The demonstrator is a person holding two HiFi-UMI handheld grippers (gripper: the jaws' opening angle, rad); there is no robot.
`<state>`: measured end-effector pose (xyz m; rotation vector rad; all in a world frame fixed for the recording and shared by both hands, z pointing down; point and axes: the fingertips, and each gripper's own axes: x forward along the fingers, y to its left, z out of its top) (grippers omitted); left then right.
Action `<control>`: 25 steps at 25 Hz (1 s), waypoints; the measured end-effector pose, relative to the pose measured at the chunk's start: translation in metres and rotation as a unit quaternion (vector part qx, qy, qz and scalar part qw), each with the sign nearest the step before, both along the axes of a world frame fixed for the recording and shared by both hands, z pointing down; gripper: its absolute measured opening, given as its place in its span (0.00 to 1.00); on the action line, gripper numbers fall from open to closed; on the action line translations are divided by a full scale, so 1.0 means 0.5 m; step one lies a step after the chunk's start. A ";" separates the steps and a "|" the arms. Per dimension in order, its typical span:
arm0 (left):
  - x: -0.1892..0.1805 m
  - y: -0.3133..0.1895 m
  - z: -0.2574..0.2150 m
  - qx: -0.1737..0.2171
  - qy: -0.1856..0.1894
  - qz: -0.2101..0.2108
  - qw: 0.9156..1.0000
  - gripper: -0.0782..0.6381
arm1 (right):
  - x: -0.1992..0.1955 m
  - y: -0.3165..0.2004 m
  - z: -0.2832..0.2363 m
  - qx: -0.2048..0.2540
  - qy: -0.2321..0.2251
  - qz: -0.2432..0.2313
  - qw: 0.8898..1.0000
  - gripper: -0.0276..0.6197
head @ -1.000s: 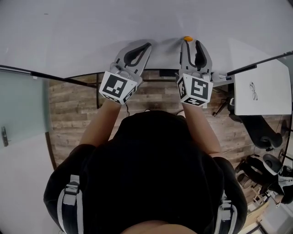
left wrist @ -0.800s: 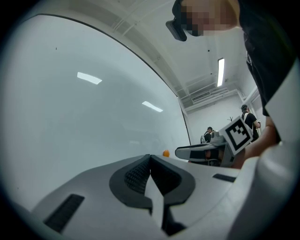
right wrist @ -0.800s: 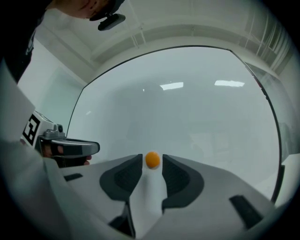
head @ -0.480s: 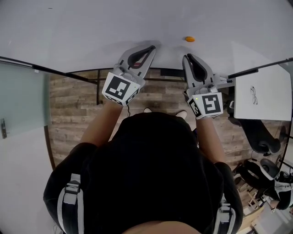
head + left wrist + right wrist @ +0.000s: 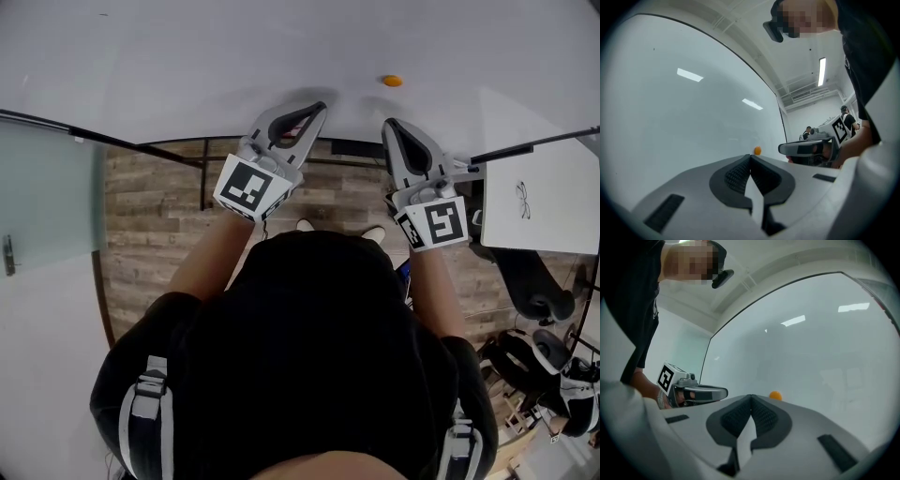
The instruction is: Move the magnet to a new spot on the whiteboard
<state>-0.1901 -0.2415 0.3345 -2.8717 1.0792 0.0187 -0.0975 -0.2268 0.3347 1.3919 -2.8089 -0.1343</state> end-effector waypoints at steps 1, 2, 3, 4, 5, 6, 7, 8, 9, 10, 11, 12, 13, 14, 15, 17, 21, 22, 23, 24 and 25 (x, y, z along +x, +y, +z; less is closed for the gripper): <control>0.002 0.000 -0.001 0.000 0.001 0.001 1.000 0.12 | 0.002 -0.001 -0.001 0.000 -0.001 0.000 1.000 0.04; 0.003 0.001 -0.001 0.000 0.002 0.001 1.000 0.12 | 0.003 -0.001 -0.002 -0.001 -0.001 0.000 1.000 0.04; 0.004 0.001 -0.001 -0.001 0.003 0.001 1.000 0.12 | 0.005 -0.001 -0.002 -0.001 -0.001 0.001 1.000 0.04; 0.006 0.000 -0.001 -0.002 0.004 0.002 1.000 0.12 | 0.006 -0.002 -0.002 -0.001 0.000 0.001 1.000 0.04; 0.008 -0.001 -0.001 -0.002 0.003 0.003 1.000 0.12 | 0.008 -0.003 -0.001 -0.002 0.000 0.002 1.000 0.04; 0.009 -0.002 0.000 -0.003 0.002 0.004 1.000 0.12 | 0.010 -0.003 0.000 -0.003 -0.001 0.003 1.000 0.04; 0.010 -0.002 0.001 -0.004 0.000 0.004 1.000 0.12 | 0.012 -0.004 0.001 -0.004 -0.004 0.004 1.000 0.04; 0.011 -0.003 0.002 -0.004 -0.002 0.005 1.000 0.12 | 0.014 -0.005 0.001 -0.005 -0.007 0.004 1.000 0.04; 0.013 -0.004 0.002 -0.004 -0.002 0.005 1.000 0.12 | 0.017 -0.005 0.001 -0.006 -0.010 0.005 1.000 0.04; 0.015 -0.004 0.002 -0.003 -0.003 0.005 1.000 0.12 | 0.020 -0.006 0.001 -0.006 -0.011 0.005 1.000 0.04; 0.018 -0.003 0.001 -0.003 -0.003 0.006 1.000 0.12 | 0.022 -0.006 0.000 -0.006 -0.012 0.006 1.000 0.04; 0.019 -0.002 0.001 -0.004 -0.003 0.008 1.000 0.12 | 0.022 -0.007 0.000 -0.006 -0.012 0.006 1.000 0.04; 0.021 -0.002 0.002 -0.004 -0.003 0.010 1.000 0.12 | 0.022 -0.008 -0.001 -0.006 -0.012 0.006 1.000 0.04; 0.023 -0.001 0.003 -0.004 -0.003 0.013 1.000 0.12 | 0.022 -0.010 -0.002 -0.005 -0.012 0.006 1.000 0.04; 0.024 -0.002 0.003 -0.003 -0.004 0.015 1.000 0.12 | 0.021 -0.013 -0.003 -0.005 -0.012 0.006 1.000 0.04; 0.027 -0.002 0.005 -0.002 -0.004 0.018 1.000 0.12 | 0.019 -0.017 -0.005 -0.003 -0.010 0.005 1.000 0.04; 0.026 -0.004 0.006 -0.002 -0.002 0.019 1.000 0.12 | 0.015 -0.020 -0.007 -0.005 -0.009 0.005 1.000 0.04; 0.026 -0.004 0.005 -0.002 -0.002 0.020 1.000 0.12 | 0.015 -0.020 -0.007 -0.006 -0.010 0.006 1.000 0.04; 0.027 -0.005 0.004 -0.002 -0.001 0.020 1.000 0.12 | 0.016 -0.020 -0.008 -0.007 -0.011 0.006 1.000 0.04; 0.028 -0.005 0.004 -0.002 -0.001 0.020 1.000 0.12 | 0.018 -0.020 -0.008 -0.009 -0.013 0.006 1.000 0.04; 0.028 -0.005 0.004 -0.003 0.000 0.020 1.000 0.12 | 0.019 -0.021 -0.008 -0.011 -0.017 0.006 1.000 0.04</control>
